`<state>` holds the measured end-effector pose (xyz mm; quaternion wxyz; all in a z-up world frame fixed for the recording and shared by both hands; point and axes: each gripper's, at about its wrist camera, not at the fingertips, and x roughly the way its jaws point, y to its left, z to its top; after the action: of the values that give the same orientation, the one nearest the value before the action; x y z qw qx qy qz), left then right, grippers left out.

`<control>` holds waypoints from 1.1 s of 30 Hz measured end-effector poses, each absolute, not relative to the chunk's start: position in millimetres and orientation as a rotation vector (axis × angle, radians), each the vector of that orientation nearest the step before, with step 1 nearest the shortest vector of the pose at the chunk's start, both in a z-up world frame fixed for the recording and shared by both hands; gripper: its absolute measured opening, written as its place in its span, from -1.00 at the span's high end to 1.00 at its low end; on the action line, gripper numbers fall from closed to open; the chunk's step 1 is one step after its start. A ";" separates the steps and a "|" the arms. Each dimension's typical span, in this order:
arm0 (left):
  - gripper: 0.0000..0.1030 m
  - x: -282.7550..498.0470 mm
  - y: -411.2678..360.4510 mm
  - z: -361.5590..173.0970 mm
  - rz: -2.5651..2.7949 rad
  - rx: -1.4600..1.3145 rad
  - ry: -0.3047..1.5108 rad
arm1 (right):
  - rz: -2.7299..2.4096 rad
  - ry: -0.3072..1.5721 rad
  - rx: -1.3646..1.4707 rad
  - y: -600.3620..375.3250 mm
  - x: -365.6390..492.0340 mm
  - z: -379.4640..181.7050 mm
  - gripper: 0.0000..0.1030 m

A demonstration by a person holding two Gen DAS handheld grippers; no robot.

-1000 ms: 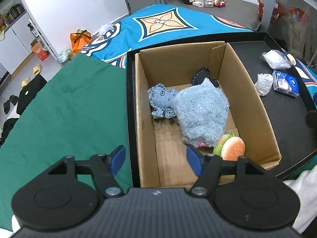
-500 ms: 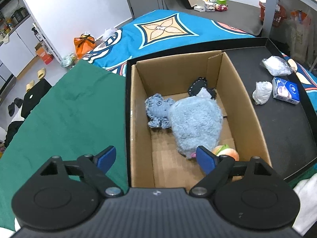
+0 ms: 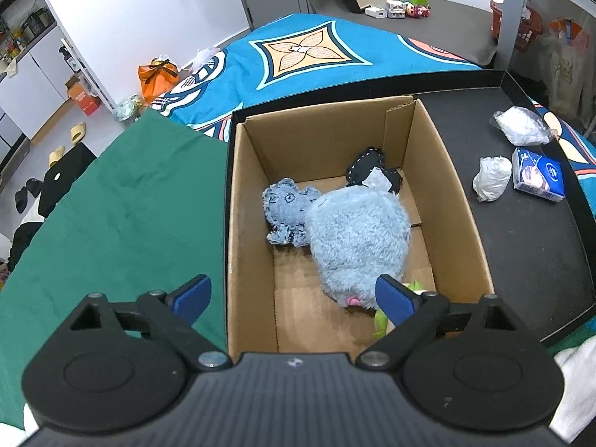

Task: Organize soft objects
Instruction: 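Withdraw the right tool from the box back over the tray, then reach the right tool to the blue tissue pack and grasp it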

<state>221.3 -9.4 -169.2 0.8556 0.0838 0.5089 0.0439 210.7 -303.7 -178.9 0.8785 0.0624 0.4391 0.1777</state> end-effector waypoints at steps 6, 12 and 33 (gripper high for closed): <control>-0.94 226.4 -9.8 -171.4 0.098 0.165 1.075 | 0.363 0.918 0.103 -307.5 222.8 -191.8 -0.82; -0.99 232.3 -6.5 -176.0 0.116 0.158 1.095 | 0.368 0.901 0.069 -307.9 240.0 -204.6 -0.76; -0.99 242.0 -4.2 -182.9 0.118 0.199 1.096 | 0.428 0.910 -0.108 -298.0 287.6 -245.4 -0.68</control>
<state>242.0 -4.2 -182.9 0.8473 0.0945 0.5197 0.0560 287.6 -298.0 -245.4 0.8747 -0.0516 0.4360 0.2050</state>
